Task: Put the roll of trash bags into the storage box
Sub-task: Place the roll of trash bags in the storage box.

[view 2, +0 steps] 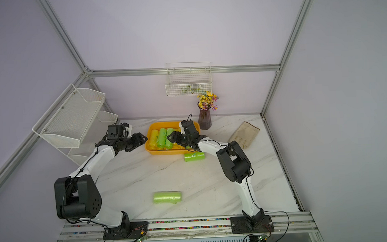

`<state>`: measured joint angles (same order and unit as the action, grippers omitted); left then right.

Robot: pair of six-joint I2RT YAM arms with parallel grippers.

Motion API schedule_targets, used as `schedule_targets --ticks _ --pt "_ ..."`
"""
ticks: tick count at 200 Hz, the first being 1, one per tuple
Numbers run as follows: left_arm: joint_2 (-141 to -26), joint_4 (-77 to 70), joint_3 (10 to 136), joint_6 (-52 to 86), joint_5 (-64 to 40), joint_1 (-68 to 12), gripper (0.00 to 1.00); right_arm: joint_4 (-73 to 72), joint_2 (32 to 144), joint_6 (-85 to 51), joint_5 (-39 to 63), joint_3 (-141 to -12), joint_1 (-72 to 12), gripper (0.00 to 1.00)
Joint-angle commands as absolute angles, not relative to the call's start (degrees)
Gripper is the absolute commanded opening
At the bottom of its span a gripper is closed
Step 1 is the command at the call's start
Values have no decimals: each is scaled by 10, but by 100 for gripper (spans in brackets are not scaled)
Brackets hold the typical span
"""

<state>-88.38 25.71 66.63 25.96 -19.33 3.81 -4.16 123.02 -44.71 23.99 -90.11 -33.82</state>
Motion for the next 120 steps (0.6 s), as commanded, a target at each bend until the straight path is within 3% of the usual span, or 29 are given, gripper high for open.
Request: schedule_targets --ticks 1,50,120 --pt "-864 248 670 253 -188 43 75 2 1182 -392 219 -904 -335 70" --pt "-864 248 664 253 -184 43 74 95 1112 -267 184 -875 -334 70" --pt "-860 239 648 253 -160 43 74 116 962 -80 168 -674 -401 69"
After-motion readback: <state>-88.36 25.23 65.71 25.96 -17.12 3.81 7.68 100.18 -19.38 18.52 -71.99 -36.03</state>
